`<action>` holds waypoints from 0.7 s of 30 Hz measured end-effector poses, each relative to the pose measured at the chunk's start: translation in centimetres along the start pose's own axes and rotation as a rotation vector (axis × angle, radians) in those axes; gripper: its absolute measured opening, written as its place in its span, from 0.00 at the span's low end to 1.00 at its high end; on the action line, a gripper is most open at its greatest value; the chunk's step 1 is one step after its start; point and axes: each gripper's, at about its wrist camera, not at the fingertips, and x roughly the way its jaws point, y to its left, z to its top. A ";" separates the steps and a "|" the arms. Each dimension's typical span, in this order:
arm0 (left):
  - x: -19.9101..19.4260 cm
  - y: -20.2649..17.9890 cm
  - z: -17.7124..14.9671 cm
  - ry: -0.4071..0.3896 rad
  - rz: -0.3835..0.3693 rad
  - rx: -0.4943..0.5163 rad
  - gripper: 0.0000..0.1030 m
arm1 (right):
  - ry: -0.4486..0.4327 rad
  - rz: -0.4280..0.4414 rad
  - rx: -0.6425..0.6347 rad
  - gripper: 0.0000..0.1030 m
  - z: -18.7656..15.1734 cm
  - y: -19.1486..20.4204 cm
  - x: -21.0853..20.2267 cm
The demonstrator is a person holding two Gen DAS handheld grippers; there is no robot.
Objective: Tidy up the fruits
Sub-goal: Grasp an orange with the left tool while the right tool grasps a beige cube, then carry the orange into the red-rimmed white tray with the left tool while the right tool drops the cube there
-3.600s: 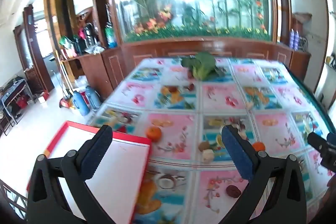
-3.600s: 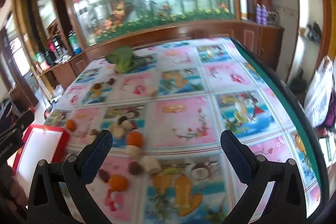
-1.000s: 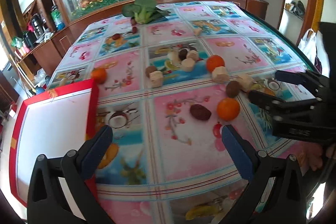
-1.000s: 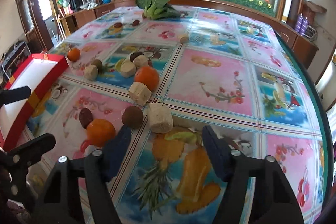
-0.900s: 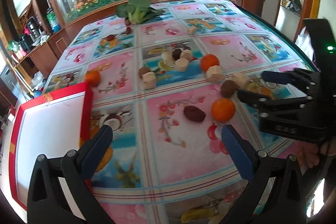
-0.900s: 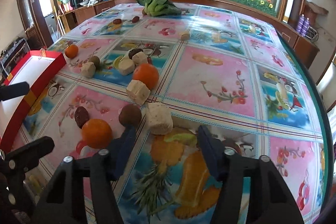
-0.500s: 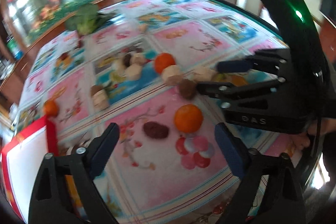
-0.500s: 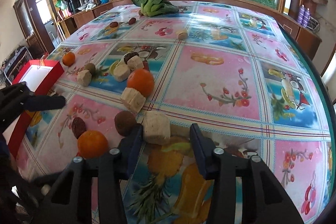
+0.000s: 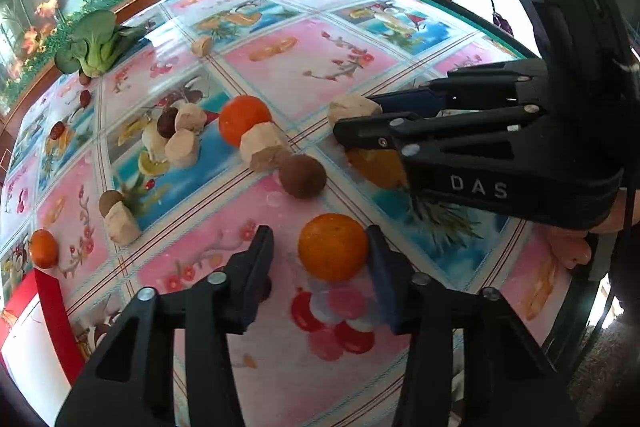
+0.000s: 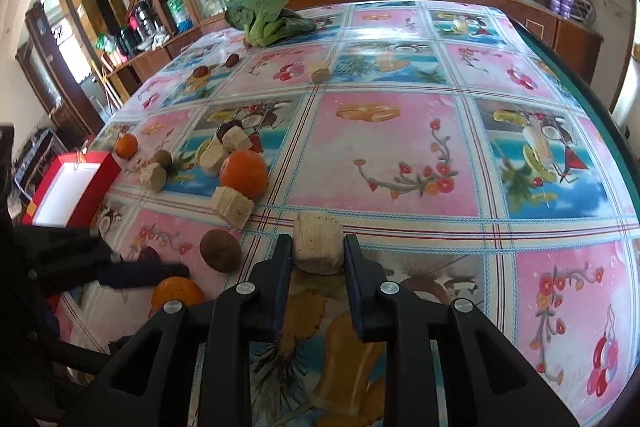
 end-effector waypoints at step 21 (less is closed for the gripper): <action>-15.3 6.5 -10.4 -0.307 0.298 -0.475 0.33 | -0.169 0.114 0.054 0.24 0.0 2.6 -2.8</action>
